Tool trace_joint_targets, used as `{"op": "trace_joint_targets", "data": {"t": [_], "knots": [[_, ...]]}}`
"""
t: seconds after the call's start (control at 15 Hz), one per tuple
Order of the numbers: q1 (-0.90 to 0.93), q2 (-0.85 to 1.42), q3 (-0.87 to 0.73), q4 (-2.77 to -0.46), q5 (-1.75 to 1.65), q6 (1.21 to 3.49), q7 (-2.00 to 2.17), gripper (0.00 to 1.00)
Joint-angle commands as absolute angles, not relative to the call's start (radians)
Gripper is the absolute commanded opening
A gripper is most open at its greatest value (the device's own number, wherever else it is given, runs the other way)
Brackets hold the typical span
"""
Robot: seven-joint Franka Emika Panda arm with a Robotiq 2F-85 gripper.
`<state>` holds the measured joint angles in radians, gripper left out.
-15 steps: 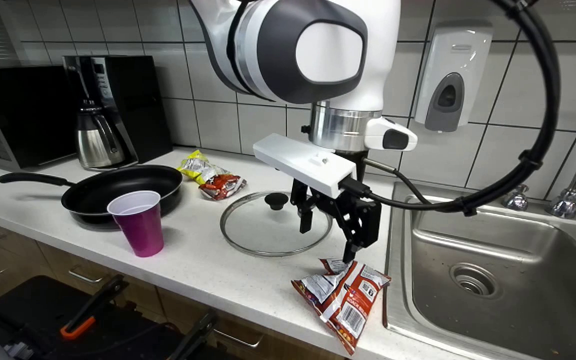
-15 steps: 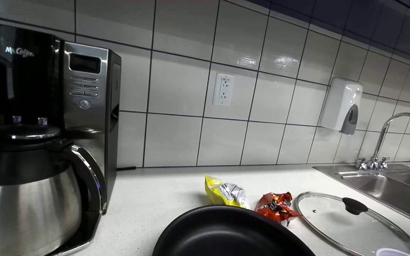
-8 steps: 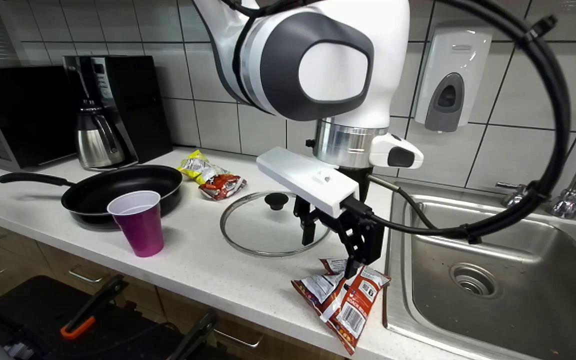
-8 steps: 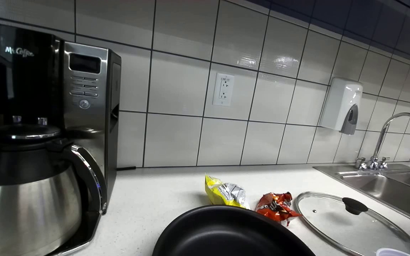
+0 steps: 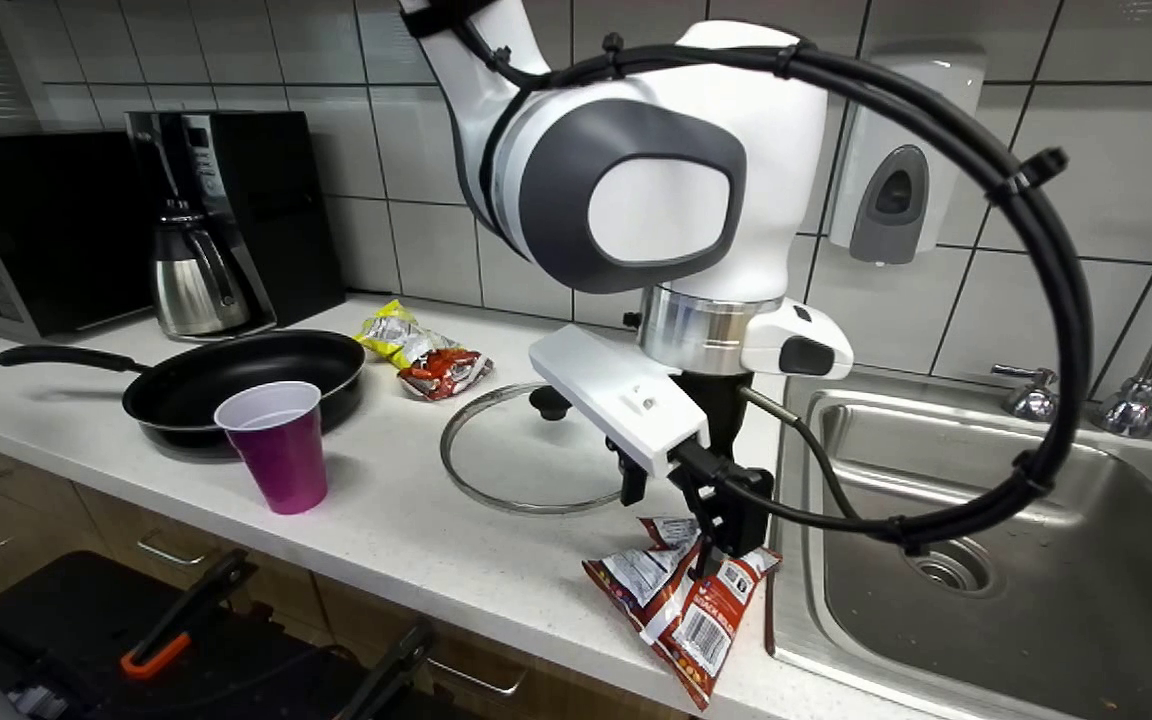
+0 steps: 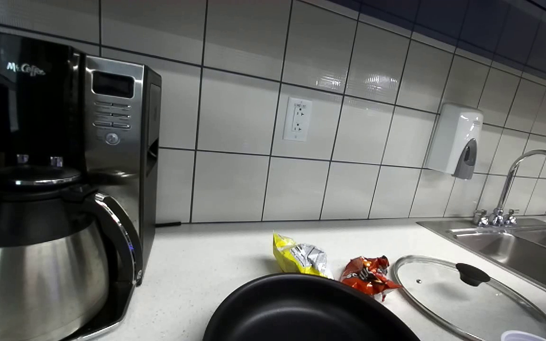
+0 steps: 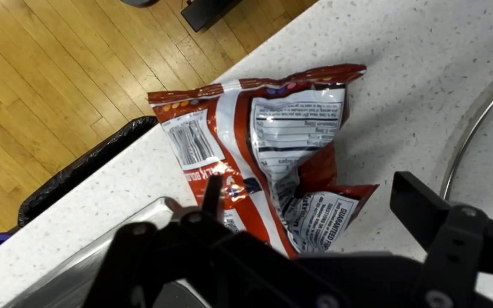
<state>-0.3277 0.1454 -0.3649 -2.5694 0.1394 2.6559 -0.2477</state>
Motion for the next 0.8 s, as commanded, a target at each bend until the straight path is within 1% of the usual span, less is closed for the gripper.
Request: {"op": "trace_joint_targets", "data": {"t": [0.0,0.47,0.53,0.6,0.73], "knots": [[-0.362,0.189,-0.337,-2.537,0.176,2.677,-0.257,1.00],[-0.378,0.217,-0.333,-2.512,0.179,2.685,-0.248,1.00],[-0.379,0.219,-0.333,-2.510,0.177,2.686,-0.246,0.75],[-0.379,0.221,-0.332,-2.507,0.176,2.686,-0.248,0.72],[-0.381,0.225,-0.330,-2.504,0.176,2.687,-0.247,0.58]]}}
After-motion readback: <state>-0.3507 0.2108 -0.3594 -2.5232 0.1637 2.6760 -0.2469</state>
